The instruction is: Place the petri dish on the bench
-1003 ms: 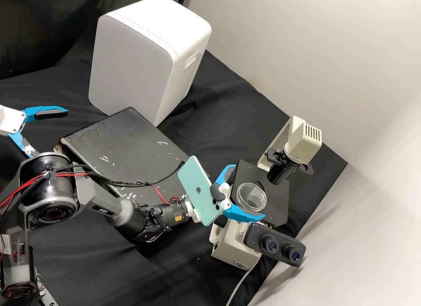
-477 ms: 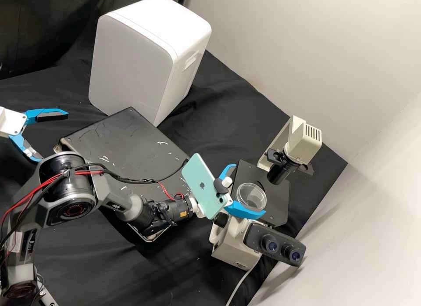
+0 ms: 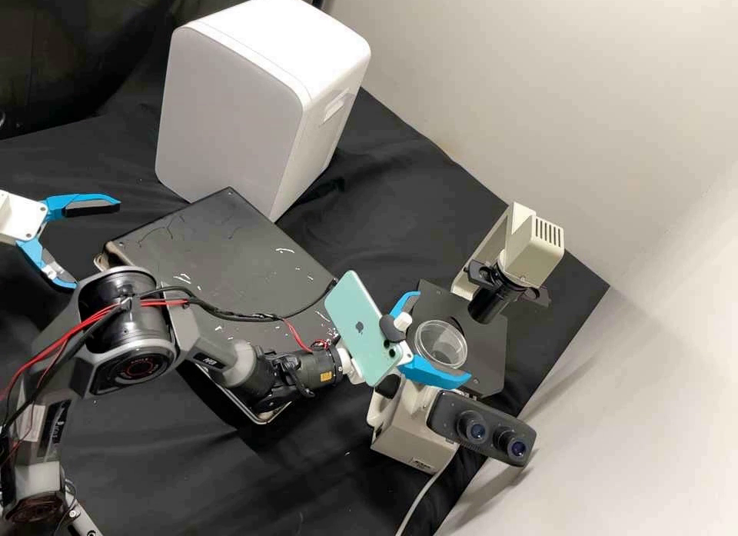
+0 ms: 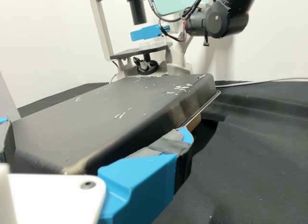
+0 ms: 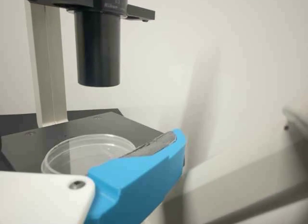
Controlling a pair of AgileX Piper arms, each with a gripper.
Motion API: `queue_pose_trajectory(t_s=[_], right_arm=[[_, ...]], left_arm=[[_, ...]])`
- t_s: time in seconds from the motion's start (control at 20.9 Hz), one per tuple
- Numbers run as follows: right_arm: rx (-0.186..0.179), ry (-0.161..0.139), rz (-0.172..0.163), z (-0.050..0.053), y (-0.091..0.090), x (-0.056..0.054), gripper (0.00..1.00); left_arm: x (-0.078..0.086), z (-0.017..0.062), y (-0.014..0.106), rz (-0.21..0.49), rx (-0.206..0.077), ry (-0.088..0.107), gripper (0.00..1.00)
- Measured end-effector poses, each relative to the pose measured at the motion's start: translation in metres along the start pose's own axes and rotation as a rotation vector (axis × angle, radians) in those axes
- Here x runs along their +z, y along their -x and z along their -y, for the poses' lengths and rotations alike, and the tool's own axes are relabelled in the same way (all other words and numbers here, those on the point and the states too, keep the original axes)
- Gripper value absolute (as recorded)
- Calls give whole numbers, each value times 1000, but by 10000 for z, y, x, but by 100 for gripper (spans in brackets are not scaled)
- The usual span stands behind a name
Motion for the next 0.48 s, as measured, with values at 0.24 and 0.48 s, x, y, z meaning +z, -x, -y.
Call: queue_pose_trajectory(t_s=[0.24, 0.48], right_arm=[[0, -5, 15, 47, -117, 28, 100], [-37, -3, 22, 185, -177, 38, 100]], left_arm=[[-11, 18, -6, -10, -10, 6, 100], [0, 32, -12, -7, -17, 9, 100]])
